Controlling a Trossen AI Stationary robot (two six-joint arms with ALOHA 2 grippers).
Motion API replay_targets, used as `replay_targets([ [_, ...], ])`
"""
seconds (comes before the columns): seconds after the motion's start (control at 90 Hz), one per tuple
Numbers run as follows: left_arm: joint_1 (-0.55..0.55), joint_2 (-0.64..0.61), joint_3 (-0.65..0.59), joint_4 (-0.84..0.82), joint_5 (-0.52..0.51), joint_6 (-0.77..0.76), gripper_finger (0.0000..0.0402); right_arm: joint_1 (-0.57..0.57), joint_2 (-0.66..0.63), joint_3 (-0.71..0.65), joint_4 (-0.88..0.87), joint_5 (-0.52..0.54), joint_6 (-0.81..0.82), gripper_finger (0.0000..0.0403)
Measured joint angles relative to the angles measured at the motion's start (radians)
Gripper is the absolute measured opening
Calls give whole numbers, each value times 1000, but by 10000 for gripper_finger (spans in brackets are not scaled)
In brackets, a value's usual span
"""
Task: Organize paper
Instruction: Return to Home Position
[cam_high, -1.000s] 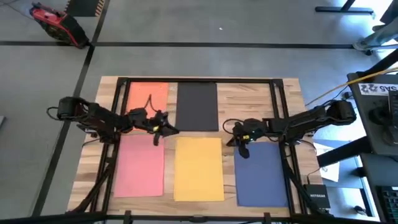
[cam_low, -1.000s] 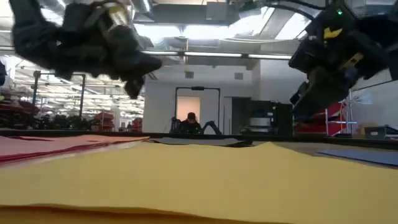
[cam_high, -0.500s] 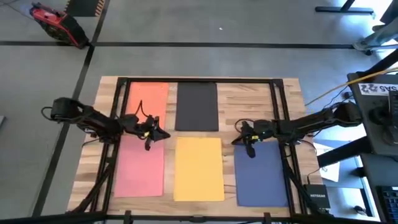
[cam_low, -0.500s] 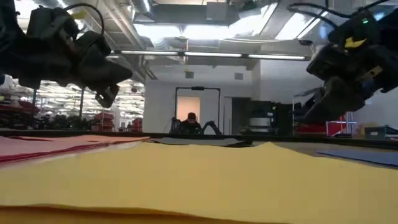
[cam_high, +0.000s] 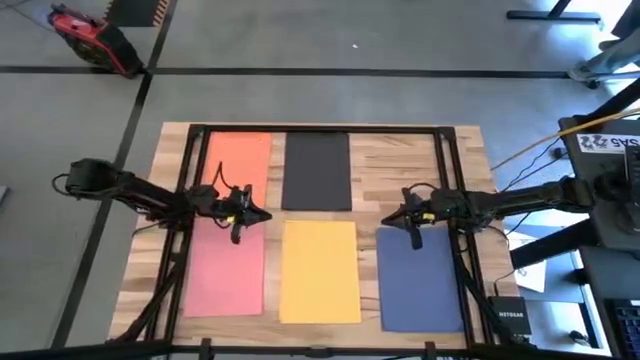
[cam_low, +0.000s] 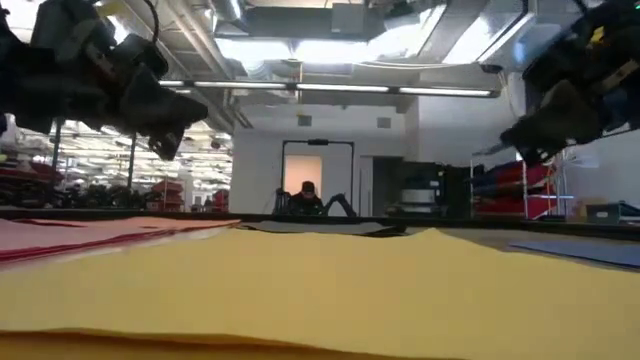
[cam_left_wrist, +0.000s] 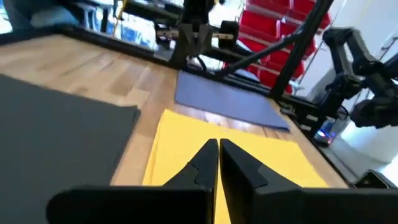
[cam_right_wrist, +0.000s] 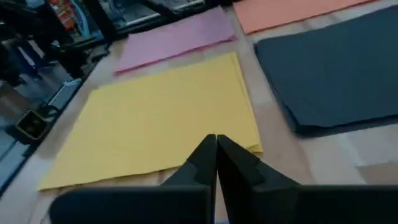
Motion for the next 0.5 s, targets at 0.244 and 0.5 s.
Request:
replay_targets([
  [0.244, 5, -67, 0, -103, -21, -14, 0, -1, -310, 1, -204, 34, 23, 0],
  [0.5, -7, -149, 0, -242, 49, -11, 0, -3, -531, 16, -392, 87, 1, 0],
])
